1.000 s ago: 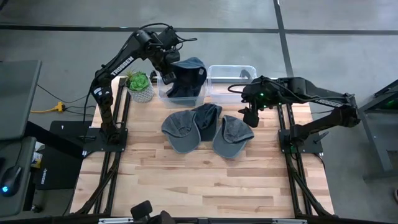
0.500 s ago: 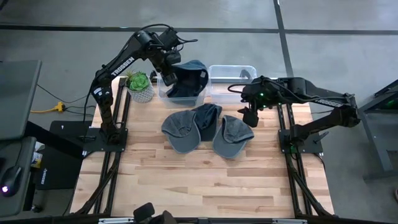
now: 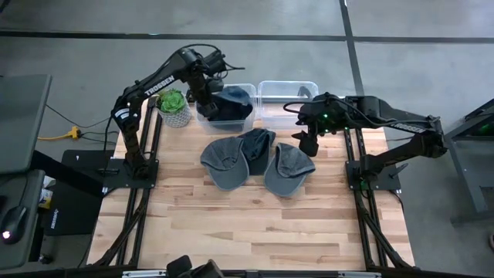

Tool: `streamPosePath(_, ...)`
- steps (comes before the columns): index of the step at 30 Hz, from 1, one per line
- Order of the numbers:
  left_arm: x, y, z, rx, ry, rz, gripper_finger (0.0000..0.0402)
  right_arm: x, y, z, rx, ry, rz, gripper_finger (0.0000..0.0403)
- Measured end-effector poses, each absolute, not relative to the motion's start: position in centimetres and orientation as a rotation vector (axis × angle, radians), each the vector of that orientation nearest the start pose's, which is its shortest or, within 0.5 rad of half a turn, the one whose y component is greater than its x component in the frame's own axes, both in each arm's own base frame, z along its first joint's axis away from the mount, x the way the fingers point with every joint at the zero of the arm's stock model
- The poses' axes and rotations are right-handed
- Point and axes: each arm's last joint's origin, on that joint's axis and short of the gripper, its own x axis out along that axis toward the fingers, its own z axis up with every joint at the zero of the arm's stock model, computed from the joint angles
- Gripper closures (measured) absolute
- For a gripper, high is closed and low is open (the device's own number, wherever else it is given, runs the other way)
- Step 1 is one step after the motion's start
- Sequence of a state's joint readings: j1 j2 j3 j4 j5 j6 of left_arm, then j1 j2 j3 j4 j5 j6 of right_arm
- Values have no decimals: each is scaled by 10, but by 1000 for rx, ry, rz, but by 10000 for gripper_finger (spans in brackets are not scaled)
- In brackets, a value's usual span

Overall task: Pick & Place hat
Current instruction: Put the bottom dark blue cap into the left transparent bin

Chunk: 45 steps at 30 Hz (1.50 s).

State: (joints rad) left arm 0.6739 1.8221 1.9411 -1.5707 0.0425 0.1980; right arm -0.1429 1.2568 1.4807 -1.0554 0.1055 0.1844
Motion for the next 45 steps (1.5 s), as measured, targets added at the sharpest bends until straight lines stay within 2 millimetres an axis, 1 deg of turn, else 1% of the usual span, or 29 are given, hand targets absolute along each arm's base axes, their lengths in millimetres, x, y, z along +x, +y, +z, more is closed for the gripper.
streamPosePath(3, 261, 207, 346, -350, 1440, 375, 401, 226, -36, 396, 188, 807, -310, 180)
streamPosePath(7, 260, 208, 344, -335, 1459, 392, 401, 227, -36, 396, 189, 805, -310, 180)
streamPosePath(11, 262, 206, 344, -310, 1456, 334, 401, 227, -36, 397, 186, 794, -313, 181)
streamPosePath(15, 261, 206, 344, -269, 1481, 364, 401, 230, -37, 400, 170, 759, -339, 180)
streamPosePath(18, 266, 209, 337, -227, 1524, 378, 401, 232, -38, 402, 163, 724, -346, 181)
streamPosePath(21, 270, 213, 329, -205, 1562, 387, 401, 240, -39, 404, 133, 671, -349, 180)
streamPosePath(23, 271, 214, 327, -200, 1575, 392, 401, 251, -41, 402, 74, 624, -324, 181)
streamPosePath(24, 272, 215, 325, -192, 1584, 400, 401, 257, -42, 399, 39, 598, -312, 181)
streamPosePath(26, 272, 216, 324, -185, 1591, 408, 401, 273, -44, 386, -41, 555, -289, 180)
streamPosePath(30, 272, 216, 325, -185, 1590, 407, 401, 303, -52, 351, -184, 459, -292, 181)
streamPosePath(33, 272, 216, 325, -188, 1590, 405, 401, 320, -59, 329, -254, 376, -322, 180)
streamPosePath(36, 272, 216, 325, -188, 1589, 405, 401, 335, -65, 308, -317, 336, -345, 181)
streamPosePath(41, 274, 213, 324, -198, 1580, 383, 401, 357, -77, 276, -342, 360, -345, 181)
streamPosePath(45, 278, 208, 324, -176, 1577, 335, 401, 369, -92, 257, -329, 345, -380, 181)
